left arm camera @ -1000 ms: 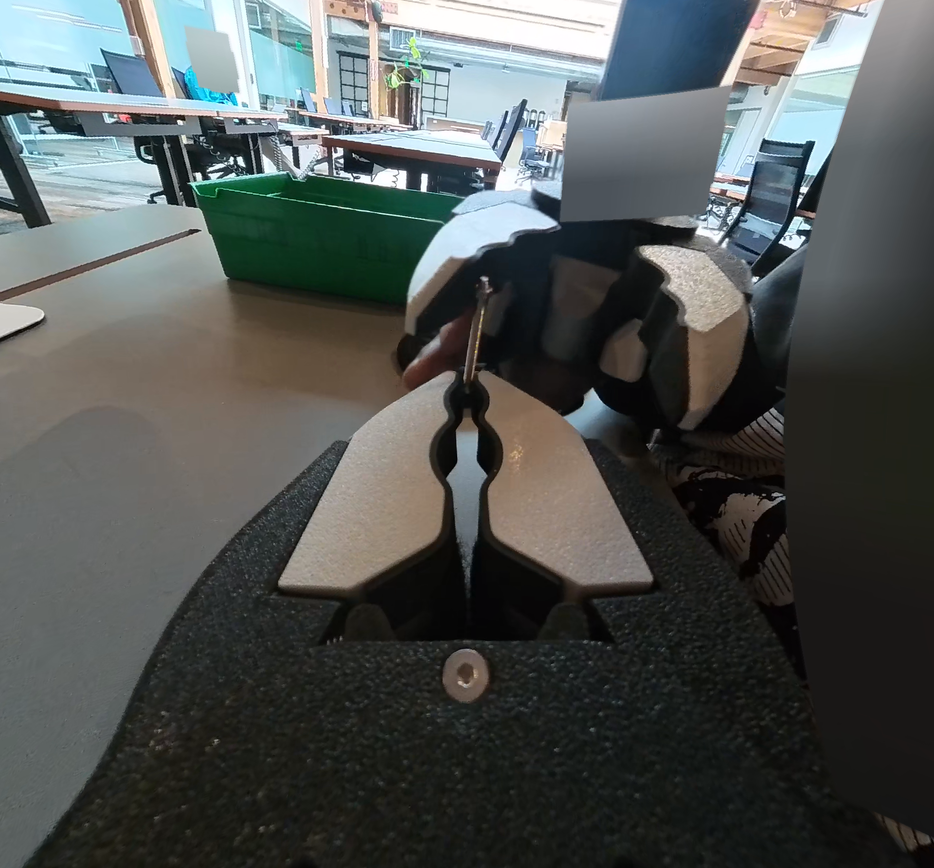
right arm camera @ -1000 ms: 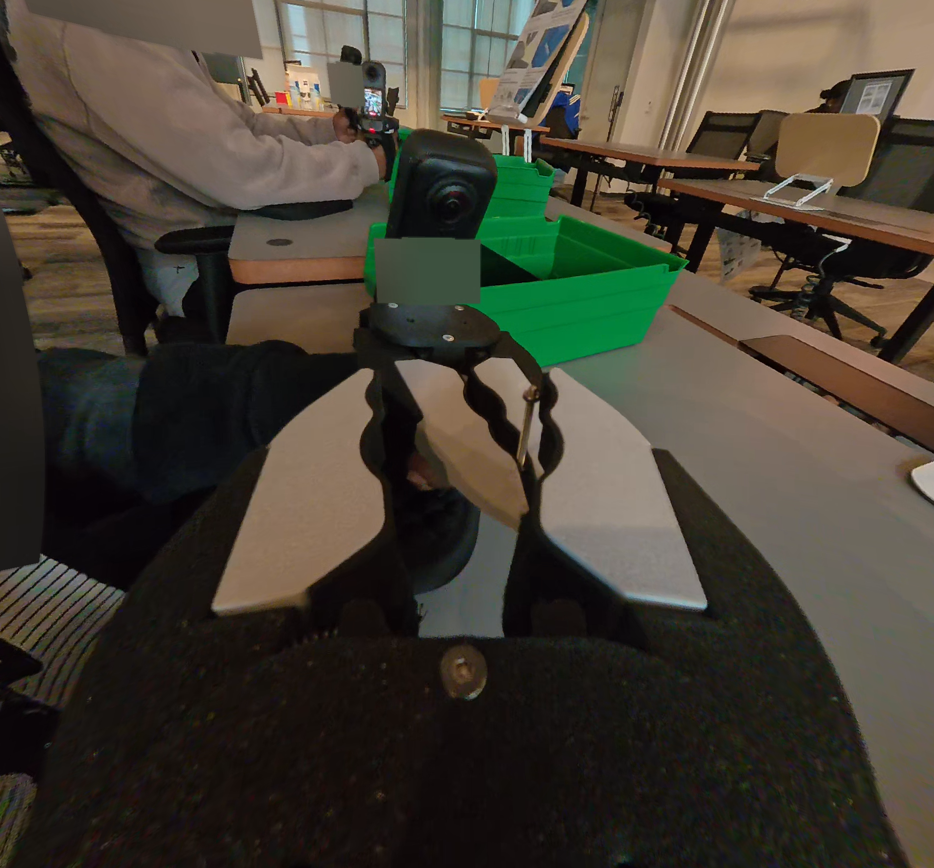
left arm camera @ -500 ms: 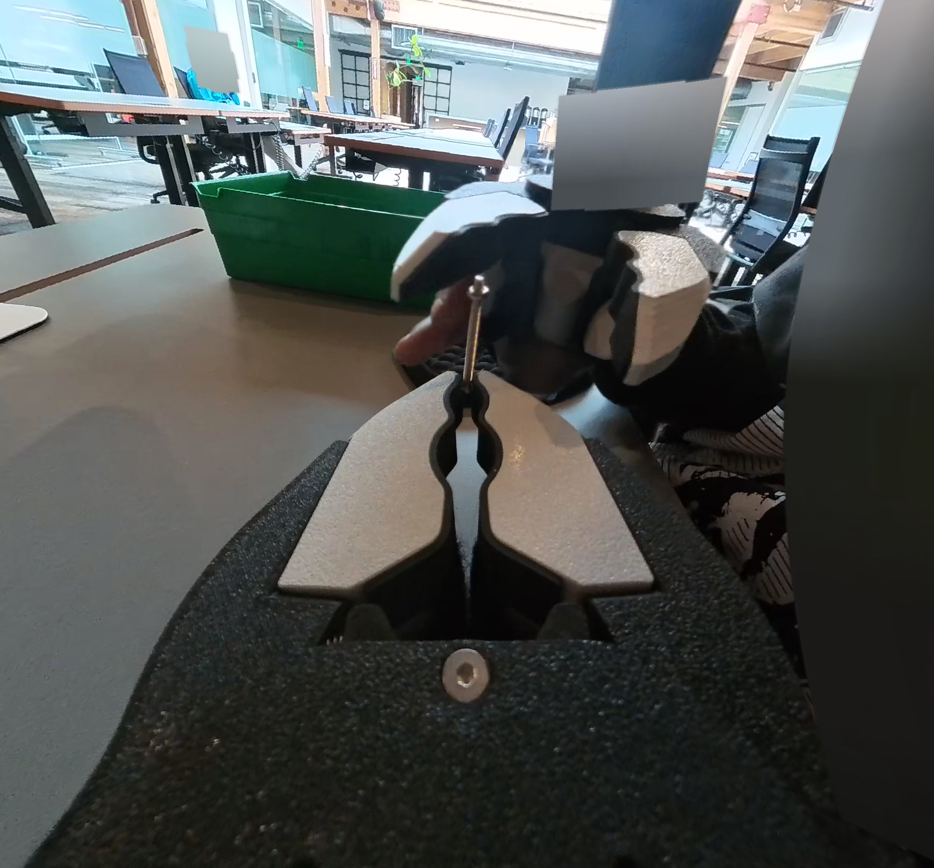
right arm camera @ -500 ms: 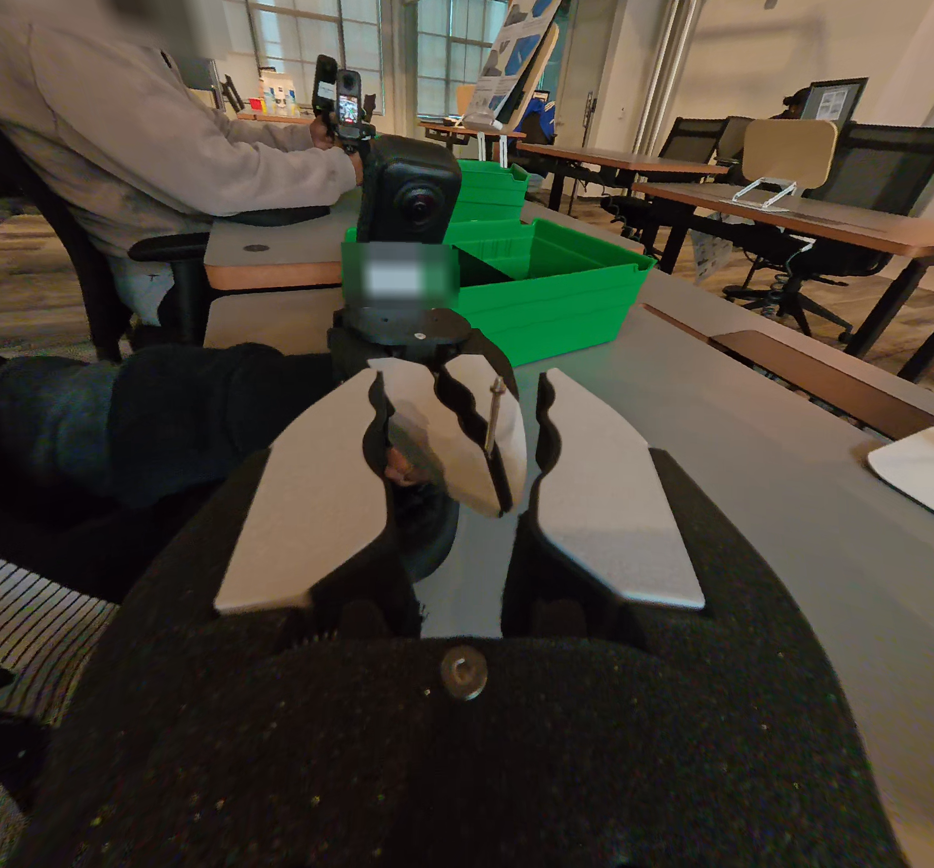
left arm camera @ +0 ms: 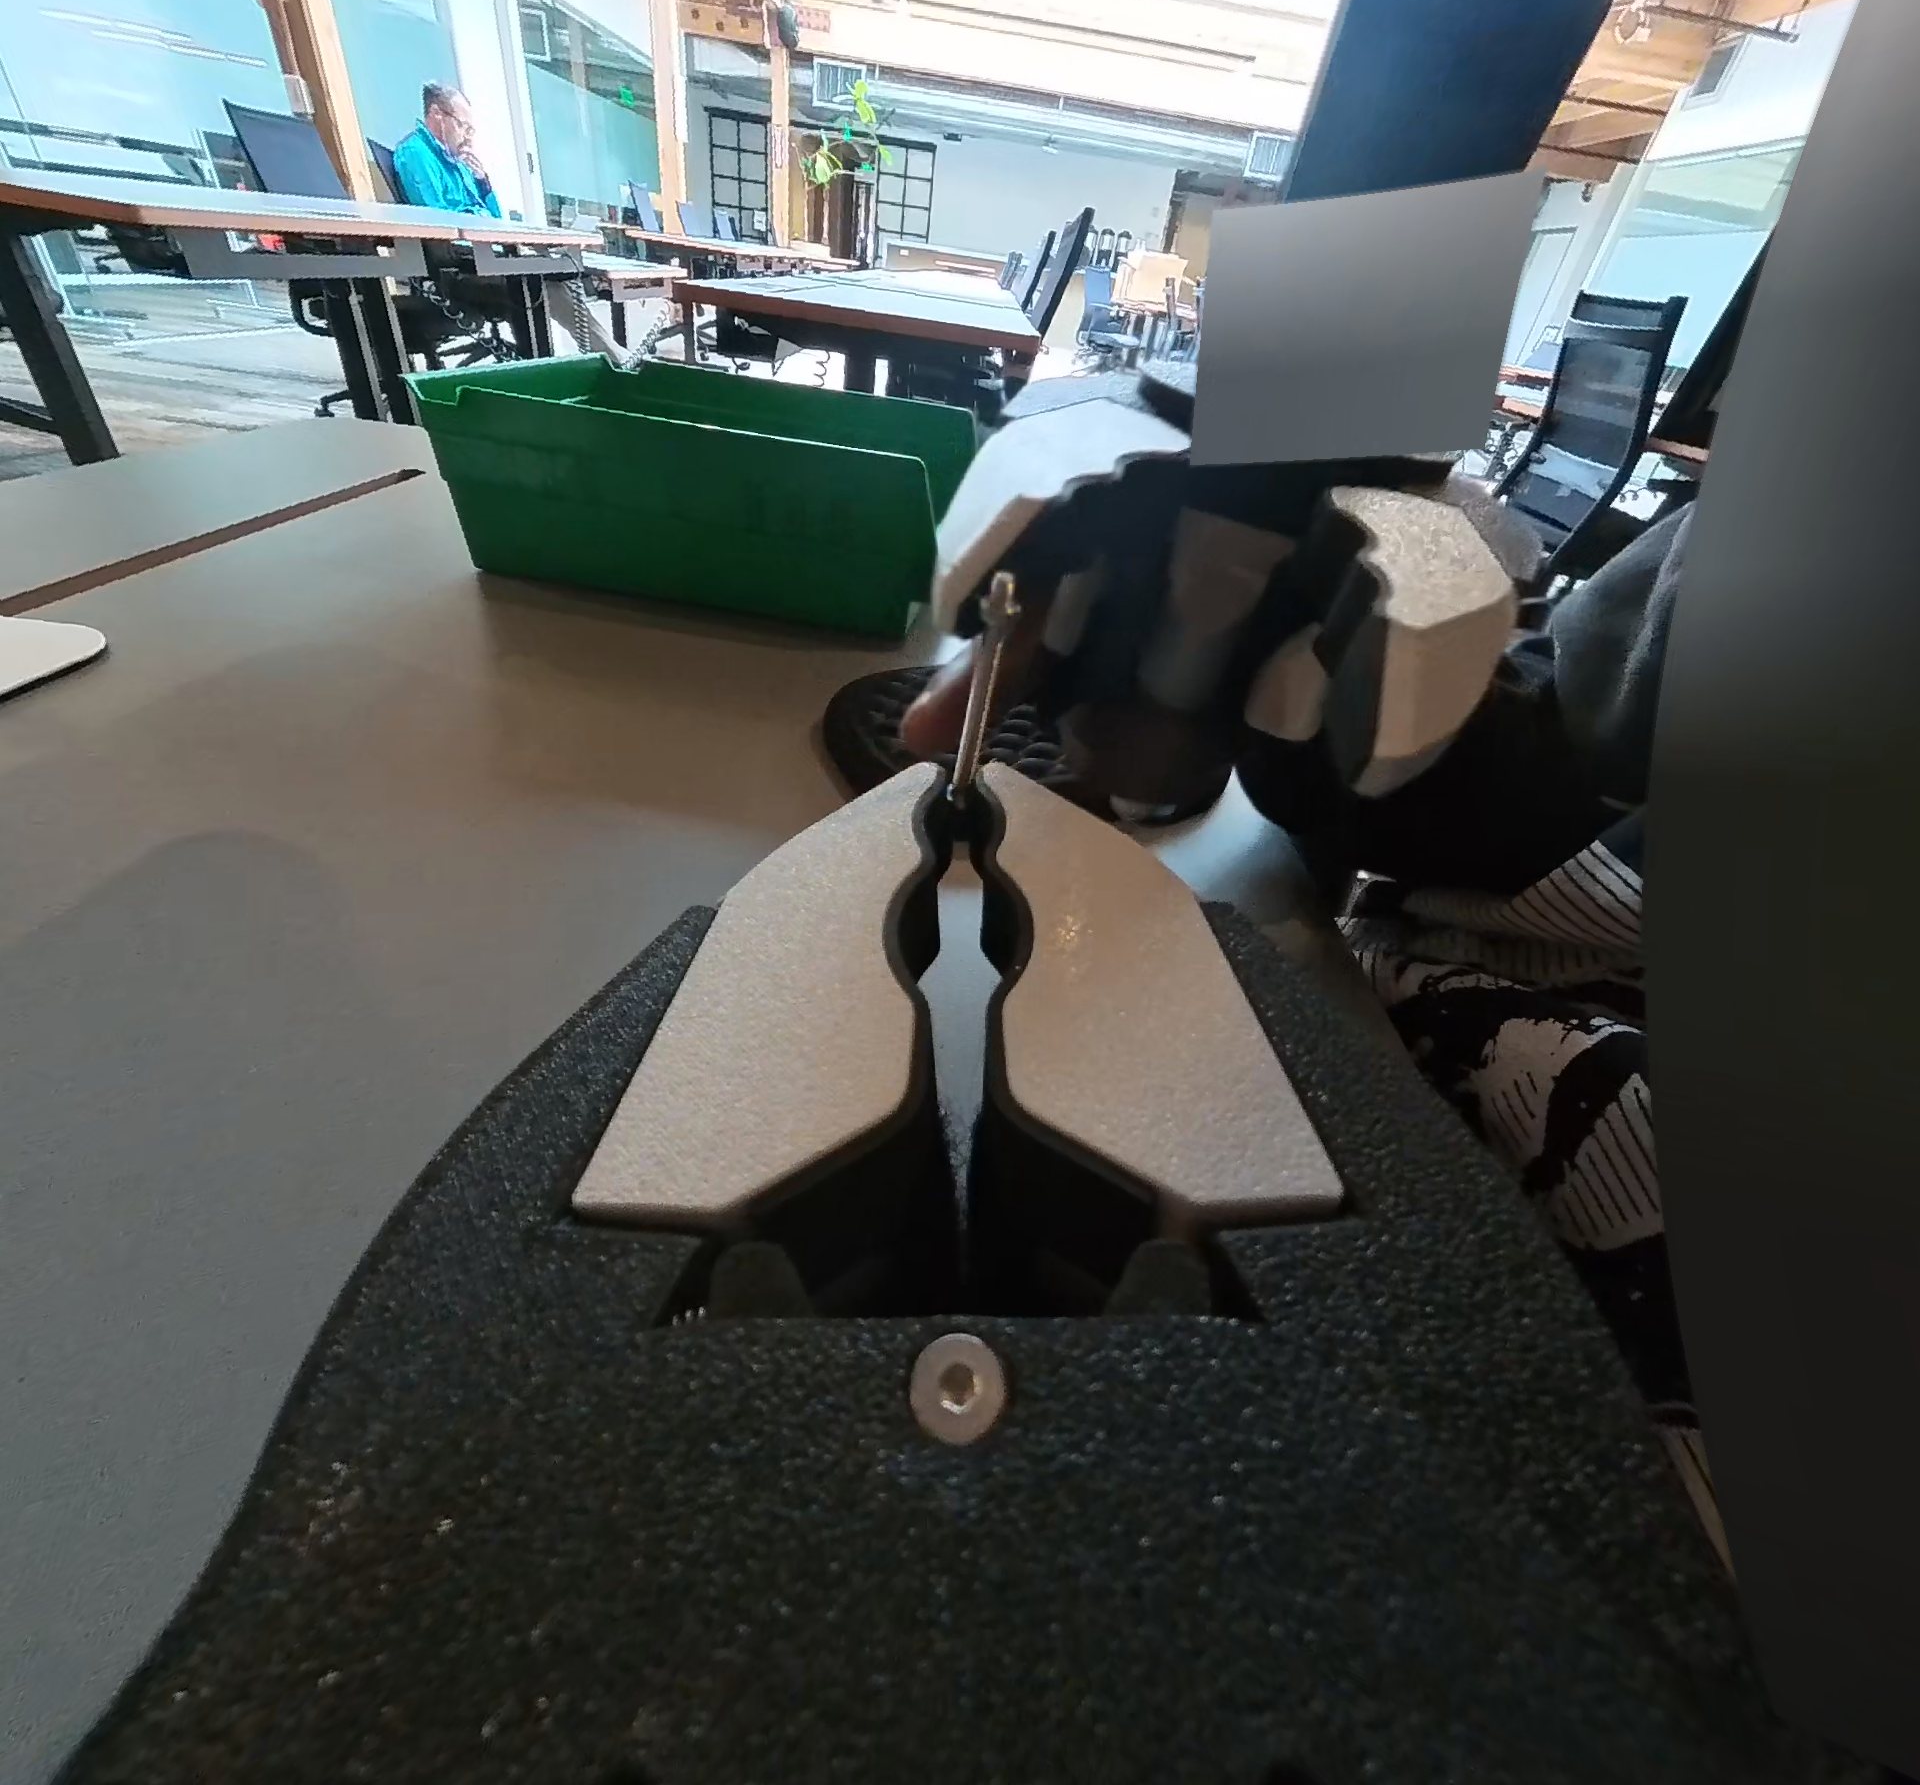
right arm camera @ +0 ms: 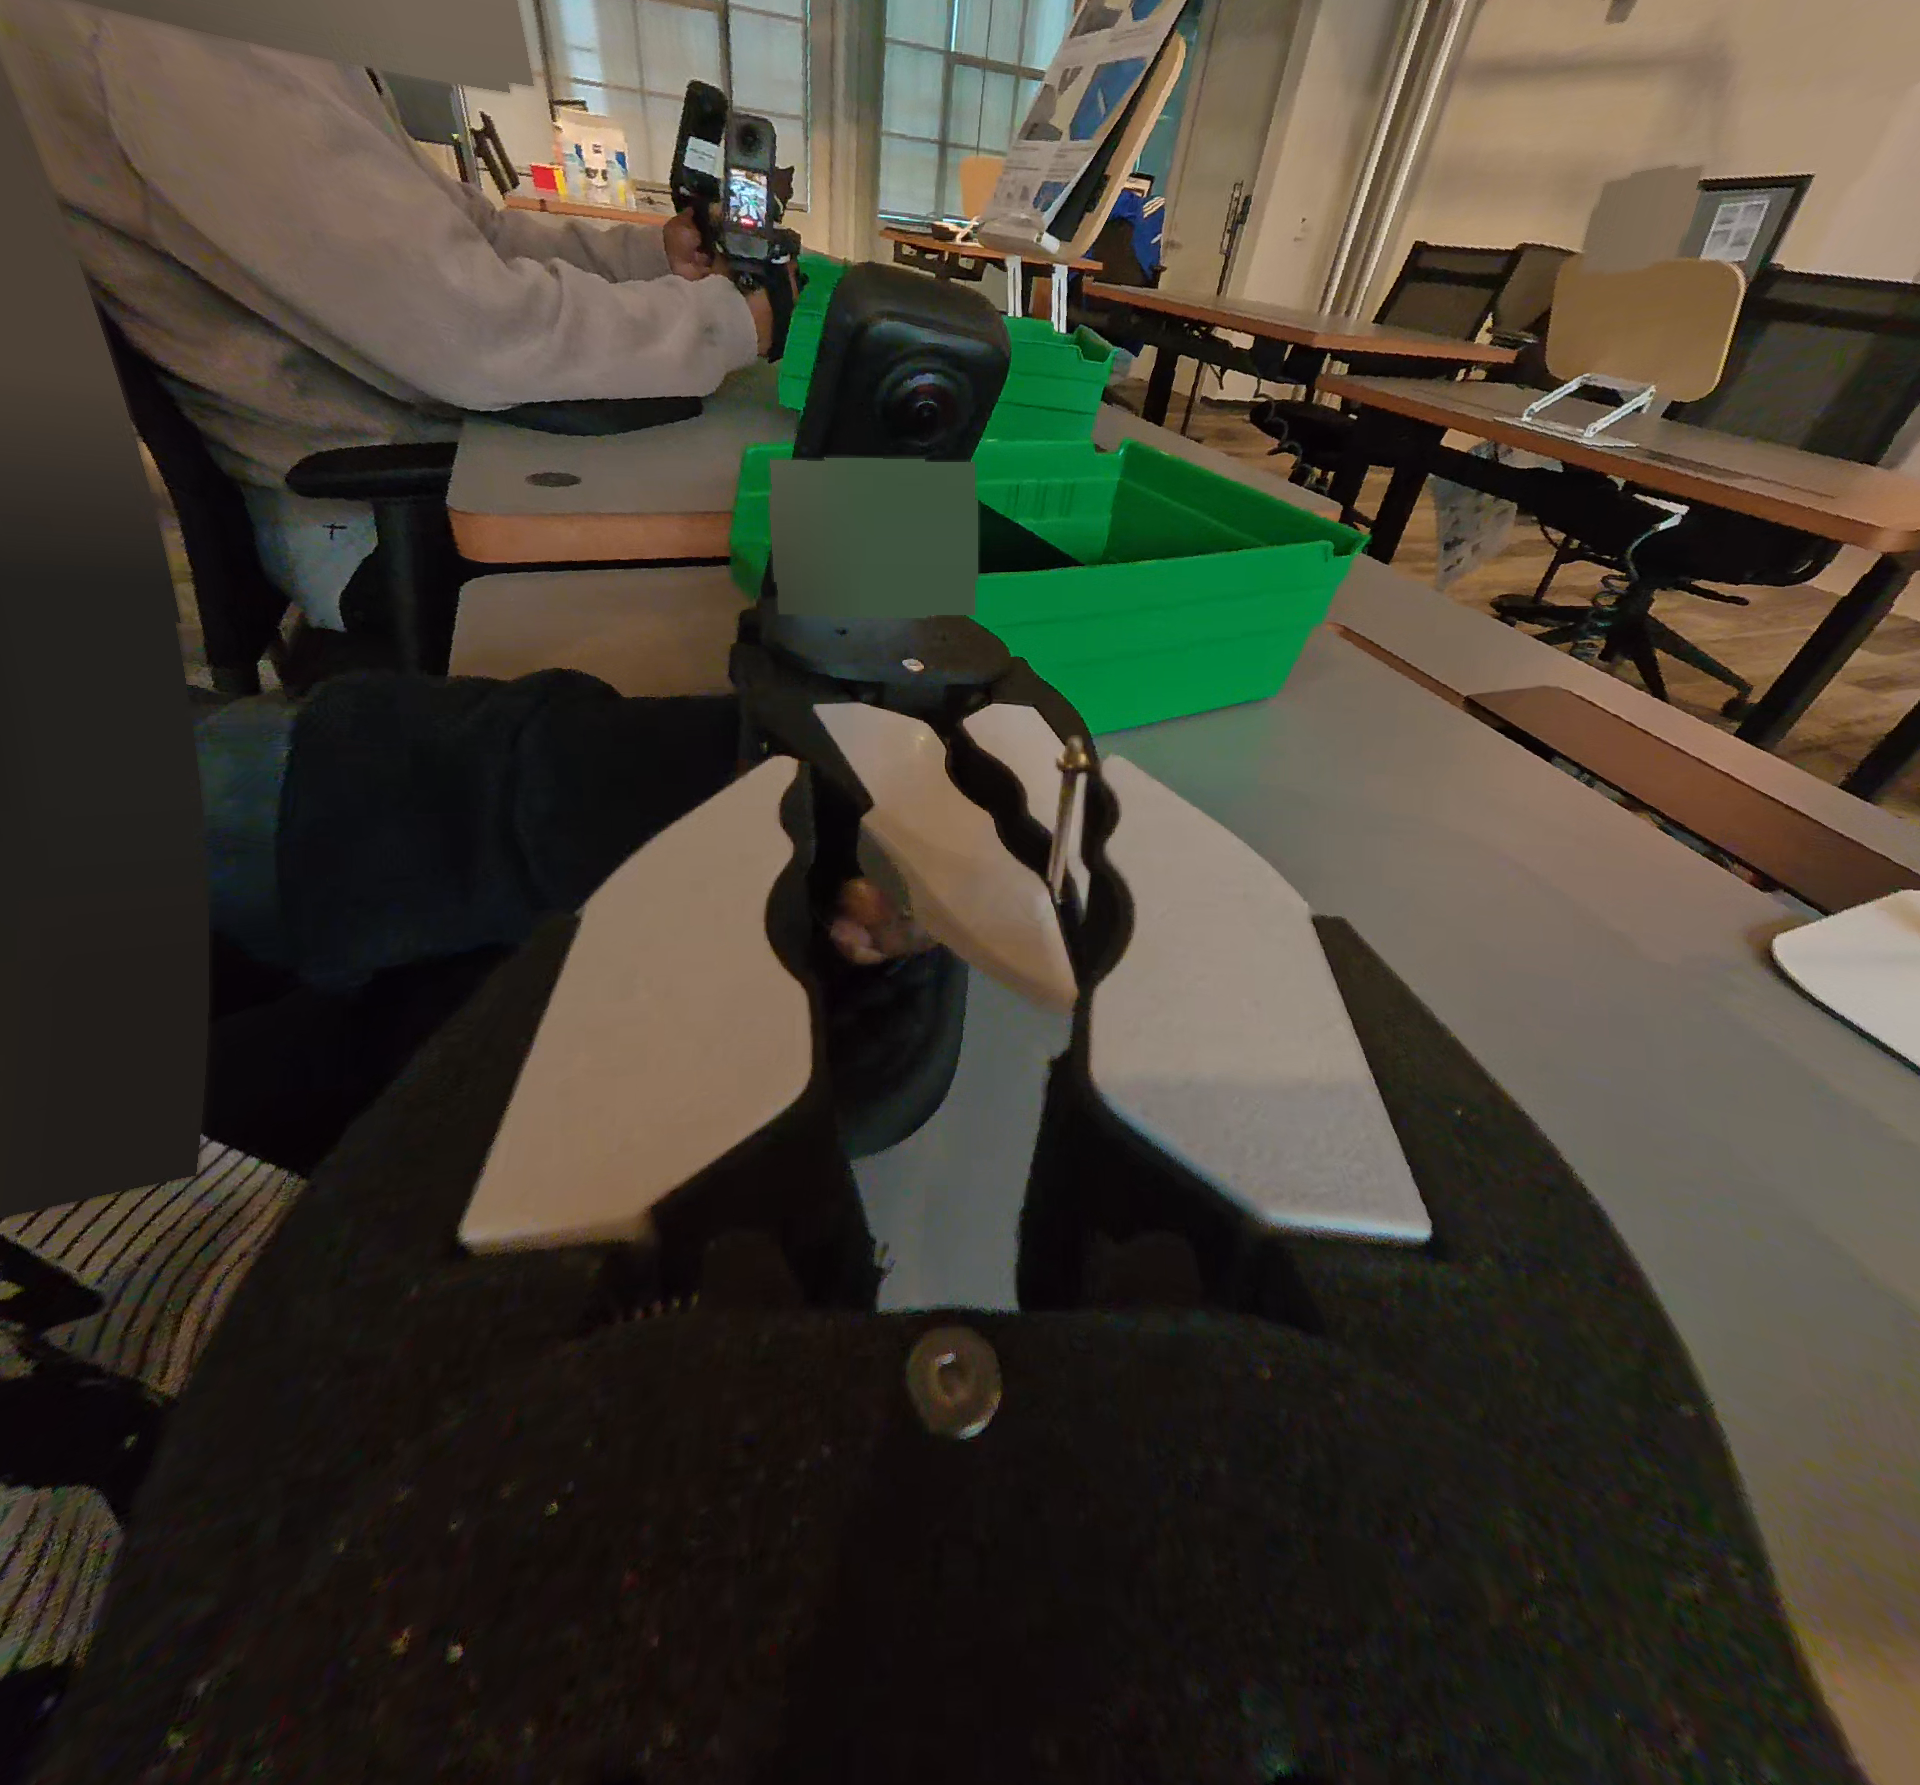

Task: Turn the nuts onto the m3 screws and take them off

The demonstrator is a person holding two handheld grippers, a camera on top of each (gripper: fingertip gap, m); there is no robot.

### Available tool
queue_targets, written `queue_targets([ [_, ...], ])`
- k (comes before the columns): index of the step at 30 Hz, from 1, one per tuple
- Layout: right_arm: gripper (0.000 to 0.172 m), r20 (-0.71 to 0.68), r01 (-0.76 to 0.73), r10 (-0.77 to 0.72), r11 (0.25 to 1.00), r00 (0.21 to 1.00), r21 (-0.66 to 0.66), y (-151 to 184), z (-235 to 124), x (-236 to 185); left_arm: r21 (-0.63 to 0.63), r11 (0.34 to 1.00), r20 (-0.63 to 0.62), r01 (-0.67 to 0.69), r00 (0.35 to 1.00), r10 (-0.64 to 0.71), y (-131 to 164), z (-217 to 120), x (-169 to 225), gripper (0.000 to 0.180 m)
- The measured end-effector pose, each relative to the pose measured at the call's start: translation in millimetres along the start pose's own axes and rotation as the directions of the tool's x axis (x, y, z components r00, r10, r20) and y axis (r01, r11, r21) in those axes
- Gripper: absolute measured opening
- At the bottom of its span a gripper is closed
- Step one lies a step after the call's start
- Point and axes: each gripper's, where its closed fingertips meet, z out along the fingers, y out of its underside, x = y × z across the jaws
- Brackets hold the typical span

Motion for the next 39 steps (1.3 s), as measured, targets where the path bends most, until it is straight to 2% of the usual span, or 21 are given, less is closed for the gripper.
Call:
queue_targets([
  [5,0.019,-0.044,0.002,-0.001,1.0,0.999,0.018,-1,-13,7,-0.001,1.0,0.001,0.0,1.0,0.0,0,0,0,0.001],
  [7,0.023,-0.059,-0.011,0.012,1.0,0.998,0.025,-2,-13,12,-0.002,1.0,0.0,0.0,1.0,0.0,0,0,0,0.001],
  [10,0.039,-0.066,-0.025,0.027,0.999,0.997,0.037,-2,-7,17,-0.004,1.0,-0.001,-0.002,1.0,0.002,0,0,0,0.002],
  [16,0.046,-0.018,-0.016,0.016,1.0,1.0,0.014,1,16,13,-0.006,1.0,-0.002,0.0,1.0,0.0,1,1,0,0.002],
  [21,0.045,0.0,-0.01,0.01,1.0,1.0,0.01,2,20,9,-0.005,1.0,0.001,0.003,1.0,-0.003,1,1,-1,0.002],
  [29,0.037,-0.023,0.002,-0.002,1.0,1.0,0.008,0,2,7,-0.002,1.0,0.005,0.004,1.0,-0.004,0,0,-1,0.002],
  [34,0.01,-0.073,0.011,-0.009,1.0,0.997,0.024,-2,-11,14,-0.004,1.0,0.004,0.003,1.0,-0.003,0,0,-1,0.002],
  [36,0.01,-0.088,-0.005,0.008,0.999,0.996,0.033,-3,-11,19,-0.005,1.0,0.004,0.002,1.0,-0.002,0,1,-1,0.002],
  [39,0.028,-0.086,-0.03,0.034,0.999,0.996,0.043,-2,-3,23,-0.006,1.0,0.005,0.0,1.0,0.0,0,1,-1,0.002],
])
